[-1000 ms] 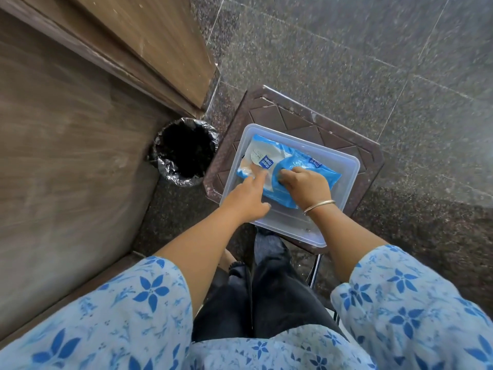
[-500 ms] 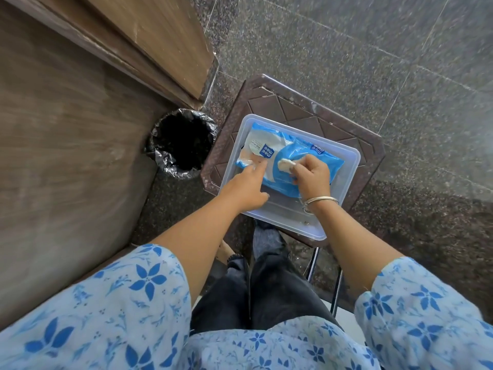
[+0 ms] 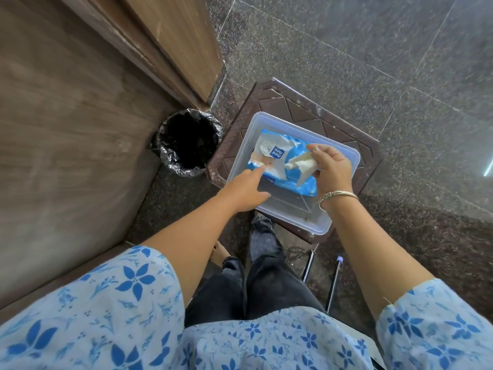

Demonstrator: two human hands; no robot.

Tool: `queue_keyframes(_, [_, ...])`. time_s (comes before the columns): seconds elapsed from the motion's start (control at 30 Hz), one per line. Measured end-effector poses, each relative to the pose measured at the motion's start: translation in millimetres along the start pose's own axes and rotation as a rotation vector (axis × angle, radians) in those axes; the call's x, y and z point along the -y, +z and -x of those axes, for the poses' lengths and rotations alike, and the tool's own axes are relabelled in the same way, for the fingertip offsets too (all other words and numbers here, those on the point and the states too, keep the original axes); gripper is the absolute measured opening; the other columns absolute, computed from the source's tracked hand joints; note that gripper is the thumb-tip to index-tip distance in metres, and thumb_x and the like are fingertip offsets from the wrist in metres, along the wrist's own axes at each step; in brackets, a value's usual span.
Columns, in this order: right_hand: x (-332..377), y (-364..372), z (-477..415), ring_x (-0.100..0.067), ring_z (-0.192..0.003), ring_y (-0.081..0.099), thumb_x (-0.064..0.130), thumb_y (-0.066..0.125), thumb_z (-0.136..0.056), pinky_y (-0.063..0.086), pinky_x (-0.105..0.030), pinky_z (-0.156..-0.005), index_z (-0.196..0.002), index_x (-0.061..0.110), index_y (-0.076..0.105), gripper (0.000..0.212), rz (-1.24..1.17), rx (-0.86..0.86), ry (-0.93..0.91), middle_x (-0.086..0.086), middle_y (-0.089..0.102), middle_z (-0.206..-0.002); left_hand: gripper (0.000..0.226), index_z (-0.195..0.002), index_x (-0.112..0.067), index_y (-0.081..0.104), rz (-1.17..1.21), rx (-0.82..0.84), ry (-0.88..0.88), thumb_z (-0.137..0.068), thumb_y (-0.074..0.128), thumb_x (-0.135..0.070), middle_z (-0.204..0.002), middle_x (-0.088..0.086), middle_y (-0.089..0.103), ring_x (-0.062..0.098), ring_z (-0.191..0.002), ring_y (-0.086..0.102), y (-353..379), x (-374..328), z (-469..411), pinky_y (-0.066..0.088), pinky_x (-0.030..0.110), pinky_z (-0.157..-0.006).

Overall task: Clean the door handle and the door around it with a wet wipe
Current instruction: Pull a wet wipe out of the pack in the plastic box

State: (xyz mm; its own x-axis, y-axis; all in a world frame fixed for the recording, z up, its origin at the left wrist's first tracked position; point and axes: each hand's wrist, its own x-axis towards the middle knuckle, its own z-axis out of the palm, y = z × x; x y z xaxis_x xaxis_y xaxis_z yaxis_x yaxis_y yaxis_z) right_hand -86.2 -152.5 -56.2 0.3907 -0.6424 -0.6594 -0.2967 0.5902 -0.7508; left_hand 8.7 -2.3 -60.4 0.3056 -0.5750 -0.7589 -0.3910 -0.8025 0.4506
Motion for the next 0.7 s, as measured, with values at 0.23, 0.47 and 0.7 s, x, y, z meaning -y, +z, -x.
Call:
queue_keyframes(0.23, [19, 35, 57, -0.013, -0.060, 0.060, -0.002, 0.052, -0.090, 0.051, -0.027, -0.057, -0.086, 0.011, 0.059, 0.015, -0.089, 0.256, -0.012, -0.001, 0.066, -0.070, 0.023, -0.112, -0.028, 0.050, 1.092, 0.026, -0.120, -0.093, 0.046, -0.040, -0.101, 0.002, 0.064, 0.019, -0.087, 0.062, -25, -16, 45, 0.048, 0.036, -0.078])
queue_keyframes(0.47, [18, 75, 136, -0.020, -0.070, 0.059, -0.014, 0.048, -0.088, 0.052, -0.035, -0.067, -0.089, 0.015, 0.061, 0.032, 0.145, 0.458, -0.142, -0.005, 0.065, -0.075, 0.041, -0.117, -0.017, 0.052, 1.547, -0.211, -0.069, -0.094, 0.038, -0.047, -0.086, 0.006, 0.062, 0.018, -0.074, 0.063, -43, 30, 129, 0.049, 0.037, -0.072])
queue_keyframes(0.7, [2, 149, 217, -0.017, -0.070, 0.063, -0.004, 0.058, -0.087, 0.051, -0.033, -0.063, -0.099, 0.023, 0.061, 0.030, 0.419, 0.719, -0.284, -0.003, 0.065, -0.074, 0.020, -0.099, -0.015, 0.058, 1.427, -0.614, 0.081, -0.086, 0.059, -0.001, -0.093, 0.008, 0.065, 0.020, -0.084, 0.064, -55, 87, 232, 0.054, 0.039, -0.079])
